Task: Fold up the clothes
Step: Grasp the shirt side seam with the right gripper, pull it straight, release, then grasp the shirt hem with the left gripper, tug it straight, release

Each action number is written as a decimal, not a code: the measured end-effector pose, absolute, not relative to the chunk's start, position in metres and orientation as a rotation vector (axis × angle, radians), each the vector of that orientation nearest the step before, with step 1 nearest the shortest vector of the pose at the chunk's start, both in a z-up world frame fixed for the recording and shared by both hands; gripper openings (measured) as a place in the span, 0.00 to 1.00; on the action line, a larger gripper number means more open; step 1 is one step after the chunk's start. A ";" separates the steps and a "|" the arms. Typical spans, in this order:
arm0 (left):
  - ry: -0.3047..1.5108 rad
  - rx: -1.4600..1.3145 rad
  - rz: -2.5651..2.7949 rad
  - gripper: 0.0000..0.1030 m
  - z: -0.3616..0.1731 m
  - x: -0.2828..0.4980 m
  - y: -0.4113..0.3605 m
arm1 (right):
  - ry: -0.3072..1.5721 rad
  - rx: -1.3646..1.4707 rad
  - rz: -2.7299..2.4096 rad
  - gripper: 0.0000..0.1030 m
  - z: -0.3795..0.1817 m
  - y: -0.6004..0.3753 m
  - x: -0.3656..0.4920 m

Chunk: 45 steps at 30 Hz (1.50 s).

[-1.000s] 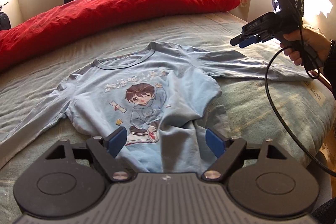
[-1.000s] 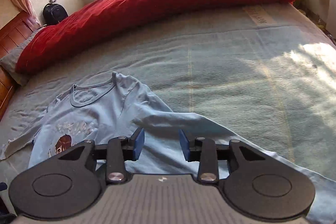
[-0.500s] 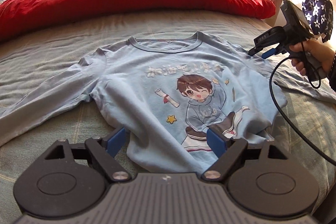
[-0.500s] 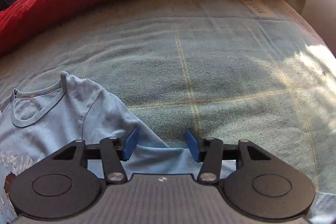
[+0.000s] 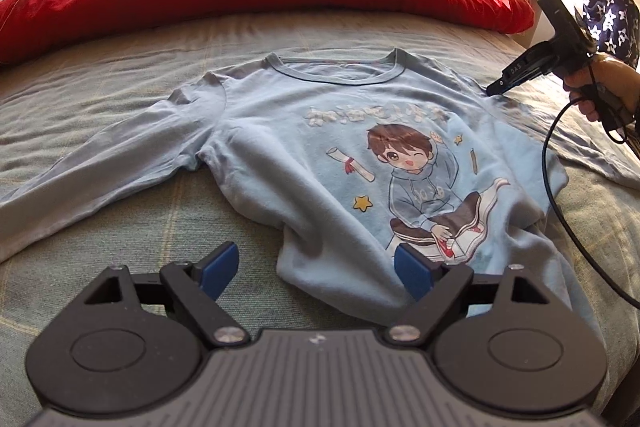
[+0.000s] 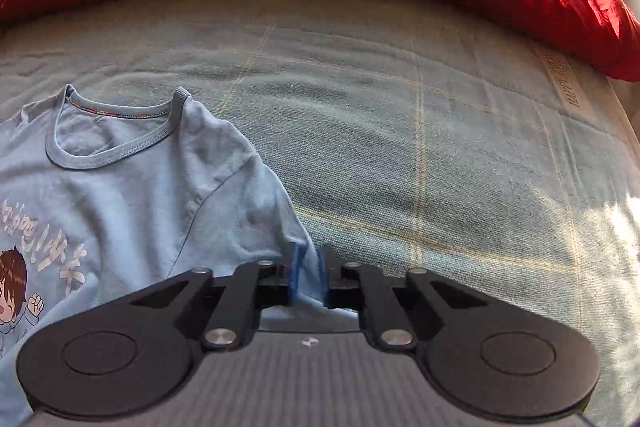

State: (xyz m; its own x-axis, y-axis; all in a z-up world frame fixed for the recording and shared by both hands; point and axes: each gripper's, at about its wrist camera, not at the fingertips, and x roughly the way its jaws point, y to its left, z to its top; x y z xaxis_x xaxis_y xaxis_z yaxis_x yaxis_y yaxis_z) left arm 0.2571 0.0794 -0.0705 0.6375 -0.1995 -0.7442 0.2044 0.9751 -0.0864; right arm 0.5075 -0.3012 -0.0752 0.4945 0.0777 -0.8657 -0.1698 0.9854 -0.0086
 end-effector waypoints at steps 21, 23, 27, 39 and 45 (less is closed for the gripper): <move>0.849 -0.032 -0.214 0.83 -0.059 0.242 0.084 | 1.015 0.038 -0.002 0.33 -0.079 -0.320 0.472; 0.848 -0.030 -0.206 0.83 -0.055 0.235 0.086 | 0.992 0.040 -0.041 0.38 -0.075 -0.323 0.471; 0.838 -0.043 -0.189 0.83 -0.049 0.222 0.096 | 0.977 0.049 0.111 0.44 -0.050 -0.306 0.440; 0.800 -0.040 -0.090 0.38 -0.005 0.273 0.205 | 0.818 -0.146 0.374 0.59 -0.014 -0.242 0.310; 0.861 0.031 -0.034 0.35 -0.023 0.362 0.256 | 0.779 -0.061 0.370 0.60 -0.016 -0.229 0.286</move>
